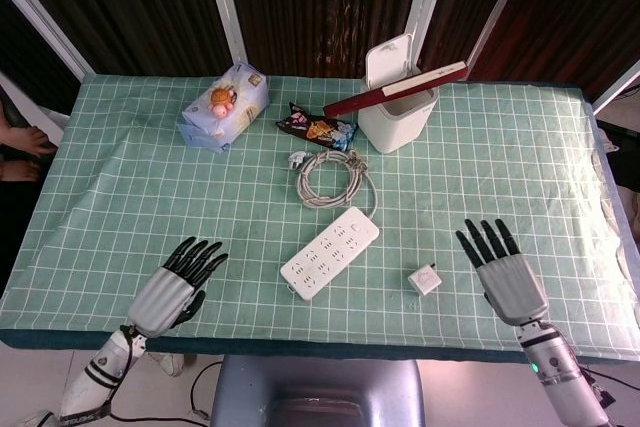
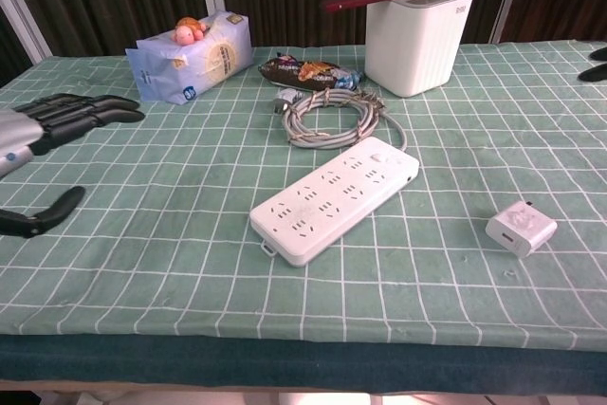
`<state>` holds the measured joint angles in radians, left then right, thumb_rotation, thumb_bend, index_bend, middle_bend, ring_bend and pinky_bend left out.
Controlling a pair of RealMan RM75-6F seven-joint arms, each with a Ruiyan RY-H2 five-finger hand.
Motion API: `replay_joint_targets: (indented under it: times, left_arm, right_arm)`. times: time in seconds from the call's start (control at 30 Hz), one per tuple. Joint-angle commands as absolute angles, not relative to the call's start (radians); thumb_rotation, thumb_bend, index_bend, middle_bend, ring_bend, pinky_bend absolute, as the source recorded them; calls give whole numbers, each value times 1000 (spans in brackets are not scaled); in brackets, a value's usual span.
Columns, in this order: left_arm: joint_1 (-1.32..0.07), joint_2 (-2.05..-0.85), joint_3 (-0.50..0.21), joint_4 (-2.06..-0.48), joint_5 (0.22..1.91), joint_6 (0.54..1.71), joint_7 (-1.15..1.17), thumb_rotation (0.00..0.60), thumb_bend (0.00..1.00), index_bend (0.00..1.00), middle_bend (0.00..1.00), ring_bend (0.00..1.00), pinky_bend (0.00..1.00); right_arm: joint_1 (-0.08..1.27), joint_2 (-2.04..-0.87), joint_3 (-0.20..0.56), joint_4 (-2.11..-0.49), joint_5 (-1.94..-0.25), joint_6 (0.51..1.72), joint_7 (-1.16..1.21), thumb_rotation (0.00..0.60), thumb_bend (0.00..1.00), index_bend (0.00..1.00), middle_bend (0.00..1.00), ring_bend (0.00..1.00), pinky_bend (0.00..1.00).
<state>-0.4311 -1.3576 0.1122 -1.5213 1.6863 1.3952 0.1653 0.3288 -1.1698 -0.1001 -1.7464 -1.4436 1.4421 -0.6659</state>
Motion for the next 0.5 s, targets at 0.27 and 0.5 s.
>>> replay_joint_targets:
  times: [0.27,0.5]
  left_arm:
    - [-200,-1237,166,-1428,1640,1620,40,600,498,0,0,0,16]
    - [-177,-1239,139,-1415,1649,1657,19,600,490,0,0,0,16]
  right_arm:
    - [85,-1131,-80,-1535,-1448,1669,-184,600,156,0,0,0,34]
    - [83,-1128,-65,-1524,-1455,1640,-168,600,156,0,0,0,29]
